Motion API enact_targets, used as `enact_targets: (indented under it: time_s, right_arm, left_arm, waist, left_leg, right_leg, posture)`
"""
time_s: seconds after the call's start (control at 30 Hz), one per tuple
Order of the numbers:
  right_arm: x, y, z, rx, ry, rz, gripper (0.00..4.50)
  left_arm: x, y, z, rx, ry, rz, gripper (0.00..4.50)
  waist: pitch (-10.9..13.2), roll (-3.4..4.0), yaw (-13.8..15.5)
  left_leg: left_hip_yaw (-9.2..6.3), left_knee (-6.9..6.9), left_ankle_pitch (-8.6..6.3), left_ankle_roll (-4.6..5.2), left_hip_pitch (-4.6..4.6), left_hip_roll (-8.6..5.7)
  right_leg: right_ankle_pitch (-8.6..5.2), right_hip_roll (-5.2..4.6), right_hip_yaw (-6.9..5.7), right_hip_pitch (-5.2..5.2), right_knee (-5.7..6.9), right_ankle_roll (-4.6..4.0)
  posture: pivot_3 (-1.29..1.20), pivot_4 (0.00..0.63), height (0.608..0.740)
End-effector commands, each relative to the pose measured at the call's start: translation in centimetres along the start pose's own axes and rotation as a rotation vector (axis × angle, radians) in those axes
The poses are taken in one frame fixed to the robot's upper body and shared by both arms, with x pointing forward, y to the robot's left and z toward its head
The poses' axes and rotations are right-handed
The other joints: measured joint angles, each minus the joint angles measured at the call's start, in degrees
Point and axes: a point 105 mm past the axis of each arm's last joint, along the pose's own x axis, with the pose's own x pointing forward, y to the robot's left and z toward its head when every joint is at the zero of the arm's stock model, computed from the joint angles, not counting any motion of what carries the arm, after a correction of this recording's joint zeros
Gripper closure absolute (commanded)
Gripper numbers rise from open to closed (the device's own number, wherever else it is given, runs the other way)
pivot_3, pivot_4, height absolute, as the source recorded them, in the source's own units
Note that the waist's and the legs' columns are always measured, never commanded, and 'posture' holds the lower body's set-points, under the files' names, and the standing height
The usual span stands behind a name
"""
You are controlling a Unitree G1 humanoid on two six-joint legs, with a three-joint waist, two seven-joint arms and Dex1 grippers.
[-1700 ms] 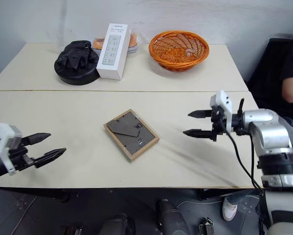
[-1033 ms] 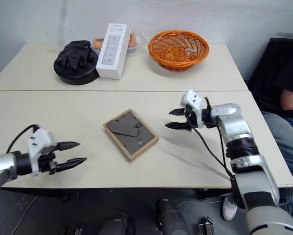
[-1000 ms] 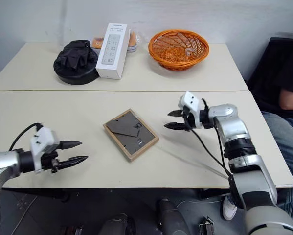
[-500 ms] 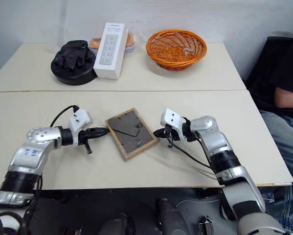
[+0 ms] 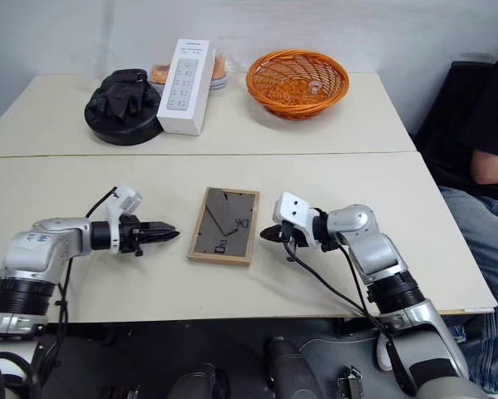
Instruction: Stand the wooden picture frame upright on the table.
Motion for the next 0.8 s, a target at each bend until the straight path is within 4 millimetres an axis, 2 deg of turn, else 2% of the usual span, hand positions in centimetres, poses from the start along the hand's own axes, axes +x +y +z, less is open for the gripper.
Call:
enact_targets:
  time_s: [0.03, 0.13, 0.23, 0.4, 0.5, 0.63, 0.8]
  right_arm:
    - [0.0, -0.6, 0.9, -0.104, 0.001, -0.02, 4.5]
    - [0.4, -0.8, 0.8, -0.125, 0.004, -0.035, 4.5]
    - [1.0, -0.8, 1.0, -0.149, 0.009, -0.042, 4.5]
    - [1.8, -0.8, 1.4, -0.161, 0.002, -0.048, 4.5]
    - [2.0, -0.8, 1.5, -0.166, 0.0, -0.052, 4.5]
    - [2.1, -0.7, 1.7, -0.169, -0.004, -0.05, 4.5]
    - [2.2, -0.5, 1.7, -0.173, -0.005, -0.044, 4.5]
  left_arm:
    - [-0.6, -1.7, 1.4, -0.208, -0.04, -0.131, 2.02]
    - [-0.1, -2.5, 1.4, -0.262, -0.032, -0.189, 1.09]
    - [1.3, -3.7, 0.2, -0.276, 0.051, -0.24, 0.1]
    - [4.3, -4.6, -2.0, -0.288, 0.19, -0.265, 0.02]
    - [5.6, -5.3, -2.4, -0.286, 0.225, -0.285, 0.02]
    - [7.1, -5.9, -1.3, -0.304, 0.199, -0.301, 0.02]
    - [7.2, -6.9, 0.6, -0.345, 0.136, -0.349, 0.02]
  waist:
    - [0.0, 0.0, 0.18]
    - [-0.01, -0.01, 0.23]
    - [-0.01, -0.01, 0.04]
    - [-0.03, 0.01, 0.11]
    - [-0.19, 0.1, 0.28]
    - [-0.29, 0.17, 1.51]
    - [-0.31, 0.18, 2.31]
  left_leg:
    - [-0.01, 0.01, 0.0, 0.01, 0.0, -0.02]
    - [-0.03, 0.01, -0.01, 0.02, -0.03, -0.02]
    - [-0.02, 0.01, 0.0, 0.01, -0.03, -0.01]
    - [-0.02, 0.05, 0.04, -0.07, 0.05, -0.02]
    - [-0.02, 0.06, 0.04, -0.07, 0.09, -0.04]
    - [-0.03, 0.07, 0.03, -0.04, 0.12, -0.08]
    - [-0.07, 0.31, -0.03, 0.07, 0.1, -0.1]
  right_leg:
    - [0.0, 0.0, 0.0, 0.01, -0.01, 0.0]
    - [0.0, -0.01, 0.0, 0.02, 0.11, 0.0]
    - [0.0, -0.01, 0.0, 0.01, 0.12, 0.0]
    - [0.0, -0.01, 0.01, 0.03, 0.07, 0.0]
    - [0.0, -0.02, 0.02, 0.08, 0.07, 0.0]
    - [0.0, -0.07, 0.02, 0.14, 0.02, 0.0]
    - [0.02, -0.08, 0.01, 0.2, 0.04, 0.03]
  posture:
    - [0.0, 0.15, 0.74]
    - [0.0, 0.15, 0.74]
    - [0.0, 0.15, 0.74]
    - [0.0, 0.15, 0.74]
    - [0.0, 0.15, 0.74]
    - [0.0, 0.15, 0.74]
    - [0.0, 0.15, 0.74]
